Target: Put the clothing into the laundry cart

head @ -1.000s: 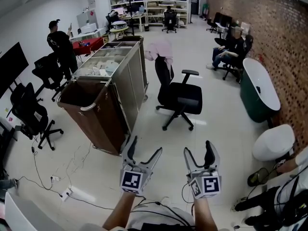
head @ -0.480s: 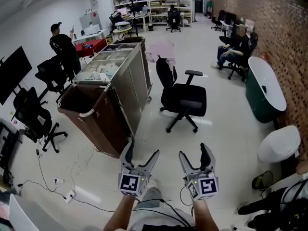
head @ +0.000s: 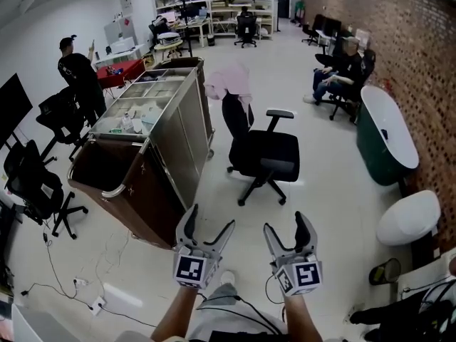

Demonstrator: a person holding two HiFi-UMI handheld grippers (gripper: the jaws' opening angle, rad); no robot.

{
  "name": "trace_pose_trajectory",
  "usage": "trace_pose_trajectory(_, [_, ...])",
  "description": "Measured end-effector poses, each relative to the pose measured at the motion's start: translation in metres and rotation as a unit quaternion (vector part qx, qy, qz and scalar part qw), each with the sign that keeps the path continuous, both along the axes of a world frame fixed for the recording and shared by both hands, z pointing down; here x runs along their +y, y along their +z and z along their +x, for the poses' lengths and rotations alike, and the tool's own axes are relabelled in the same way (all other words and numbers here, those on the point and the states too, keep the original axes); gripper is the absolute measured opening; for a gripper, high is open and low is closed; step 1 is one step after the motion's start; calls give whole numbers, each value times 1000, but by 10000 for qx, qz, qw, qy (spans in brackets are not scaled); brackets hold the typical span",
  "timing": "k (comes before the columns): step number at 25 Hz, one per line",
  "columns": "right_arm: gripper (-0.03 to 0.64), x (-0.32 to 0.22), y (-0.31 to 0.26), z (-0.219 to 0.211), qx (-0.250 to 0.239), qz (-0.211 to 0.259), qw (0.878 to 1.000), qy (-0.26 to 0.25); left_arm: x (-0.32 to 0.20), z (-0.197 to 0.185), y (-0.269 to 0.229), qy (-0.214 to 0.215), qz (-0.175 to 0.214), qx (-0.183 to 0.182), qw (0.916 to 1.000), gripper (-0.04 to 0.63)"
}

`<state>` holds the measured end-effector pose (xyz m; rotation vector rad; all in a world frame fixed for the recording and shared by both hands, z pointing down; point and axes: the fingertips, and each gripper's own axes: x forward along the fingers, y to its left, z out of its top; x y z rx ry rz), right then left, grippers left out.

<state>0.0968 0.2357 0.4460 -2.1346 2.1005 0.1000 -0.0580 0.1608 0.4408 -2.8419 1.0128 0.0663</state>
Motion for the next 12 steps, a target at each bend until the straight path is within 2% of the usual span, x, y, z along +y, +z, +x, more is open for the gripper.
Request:
trace_pose_trajectory(8, [393, -99, -15, -2, 160, -25, 9998, -68, -93, 14, -12, 149, -52, 273, 9995, 402])
trace_pose_trajectory(12, [393, -142, -18, -11, 274, -32, 9995, -141, -128, 11, -15, 150, 121, 189, 9996, 400])
